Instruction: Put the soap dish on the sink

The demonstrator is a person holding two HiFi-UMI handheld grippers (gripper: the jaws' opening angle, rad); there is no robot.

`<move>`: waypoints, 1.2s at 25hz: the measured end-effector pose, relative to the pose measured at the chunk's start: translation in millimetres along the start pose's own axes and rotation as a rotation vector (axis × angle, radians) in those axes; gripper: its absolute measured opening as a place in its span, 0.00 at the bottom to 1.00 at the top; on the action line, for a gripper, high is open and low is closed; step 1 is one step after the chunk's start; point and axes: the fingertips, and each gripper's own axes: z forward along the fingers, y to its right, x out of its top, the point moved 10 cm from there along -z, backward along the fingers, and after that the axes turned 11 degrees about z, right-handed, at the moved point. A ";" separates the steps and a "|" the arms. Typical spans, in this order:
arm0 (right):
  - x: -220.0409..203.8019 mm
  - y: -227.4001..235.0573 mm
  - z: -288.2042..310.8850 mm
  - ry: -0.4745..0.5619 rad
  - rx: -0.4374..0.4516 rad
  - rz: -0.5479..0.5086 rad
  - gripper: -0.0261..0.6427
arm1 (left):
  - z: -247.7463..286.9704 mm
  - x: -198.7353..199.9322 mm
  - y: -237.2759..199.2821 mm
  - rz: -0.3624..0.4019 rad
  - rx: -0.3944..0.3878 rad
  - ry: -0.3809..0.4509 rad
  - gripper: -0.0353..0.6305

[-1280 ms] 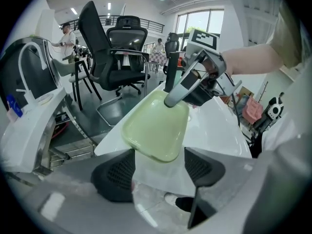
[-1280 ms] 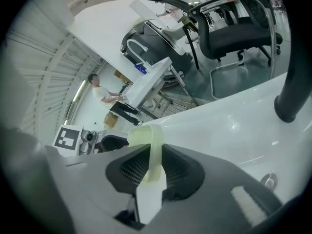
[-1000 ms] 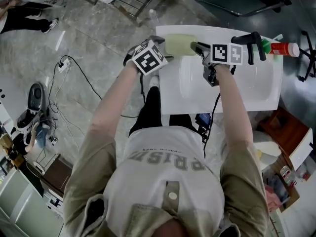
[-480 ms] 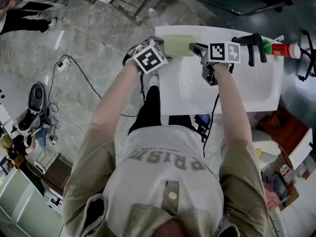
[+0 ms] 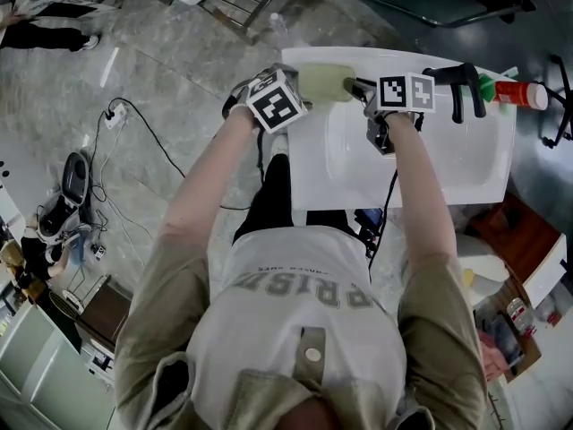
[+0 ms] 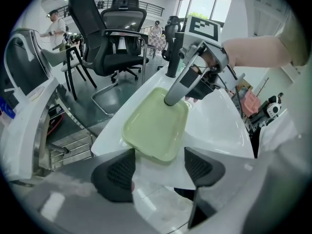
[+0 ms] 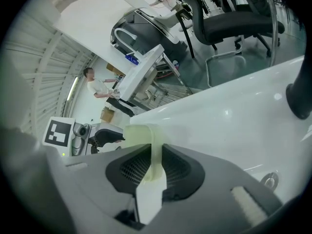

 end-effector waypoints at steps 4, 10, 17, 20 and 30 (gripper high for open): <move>1.4 2.2 2.4 -0.007 -0.008 0.007 0.14 | 1.4 0.9 -0.3 0.007 0.015 -0.027 0.55; 3.3 3.8 5.2 -0.005 -0.011 0.012 0.14 | 0.9 1.4 -2.9 -0.006 0.016 -0.029 0.55; 5.2 3.2 6.2 -0.017 -0.027 0.010 0.14 | 0.1 1.6 -3.6 -0.007 0.018 -0.035 0.55; 6.4 3.1 6.4 -0.023 -0.037 0.006 0.14 | 0.6 2.1 -3.9 -0.004 0.016 -0.042 0.55; 8.3 -3.0 5.1 -0.027 -0.093 -0.067 0.16 | -1.9 1.9 -5.3 -0.017 0.014 -0.039 0.55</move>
